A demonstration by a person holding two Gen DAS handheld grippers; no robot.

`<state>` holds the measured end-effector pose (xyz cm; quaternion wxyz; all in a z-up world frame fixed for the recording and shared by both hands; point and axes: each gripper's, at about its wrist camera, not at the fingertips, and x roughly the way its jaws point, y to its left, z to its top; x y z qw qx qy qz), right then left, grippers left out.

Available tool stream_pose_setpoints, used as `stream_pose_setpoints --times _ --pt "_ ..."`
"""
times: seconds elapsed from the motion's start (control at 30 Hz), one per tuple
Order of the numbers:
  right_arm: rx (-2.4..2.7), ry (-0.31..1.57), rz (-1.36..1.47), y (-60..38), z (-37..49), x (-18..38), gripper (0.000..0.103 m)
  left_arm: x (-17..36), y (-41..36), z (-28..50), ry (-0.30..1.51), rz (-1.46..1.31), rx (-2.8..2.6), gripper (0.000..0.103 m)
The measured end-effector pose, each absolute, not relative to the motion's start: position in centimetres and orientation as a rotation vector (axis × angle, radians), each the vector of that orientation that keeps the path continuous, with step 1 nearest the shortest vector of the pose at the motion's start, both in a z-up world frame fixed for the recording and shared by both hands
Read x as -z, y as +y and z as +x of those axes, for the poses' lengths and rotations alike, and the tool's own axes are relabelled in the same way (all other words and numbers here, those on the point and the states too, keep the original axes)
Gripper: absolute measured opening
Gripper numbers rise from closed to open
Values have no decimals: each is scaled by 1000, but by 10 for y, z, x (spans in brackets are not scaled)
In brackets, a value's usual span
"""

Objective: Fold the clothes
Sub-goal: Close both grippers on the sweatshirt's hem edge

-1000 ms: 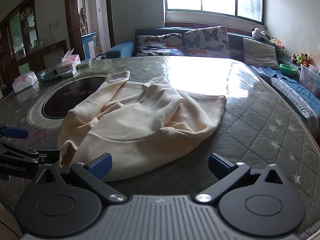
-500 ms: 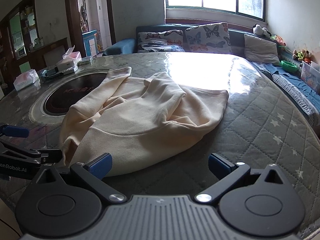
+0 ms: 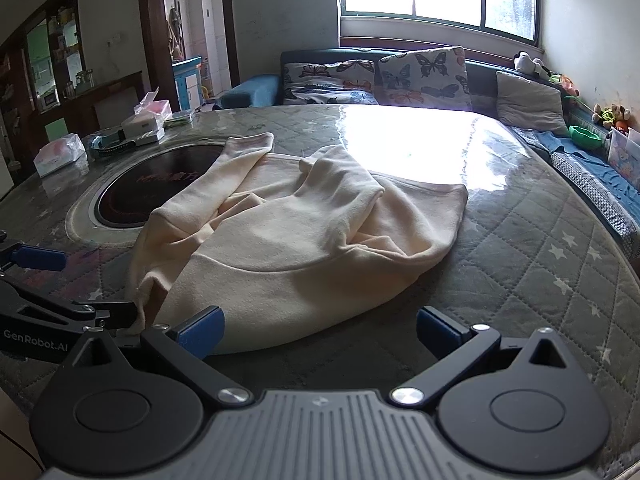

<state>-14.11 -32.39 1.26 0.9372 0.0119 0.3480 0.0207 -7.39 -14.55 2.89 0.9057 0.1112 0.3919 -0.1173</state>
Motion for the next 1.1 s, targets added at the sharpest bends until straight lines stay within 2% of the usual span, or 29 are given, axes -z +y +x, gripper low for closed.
stream_pose_setpoints --times 0.87,1.03,1.1 --pt "-79 683 7 -322 -115 -25 102 -43 -144 -48 765 214 280 103" --pt "-83 678 9 -324 -100 -28 97 -48 -142 -36 745 199 298 102" --pt "-74 677 15 -327 -88 -31 92 -50 -142 -30 734 195 305 101"
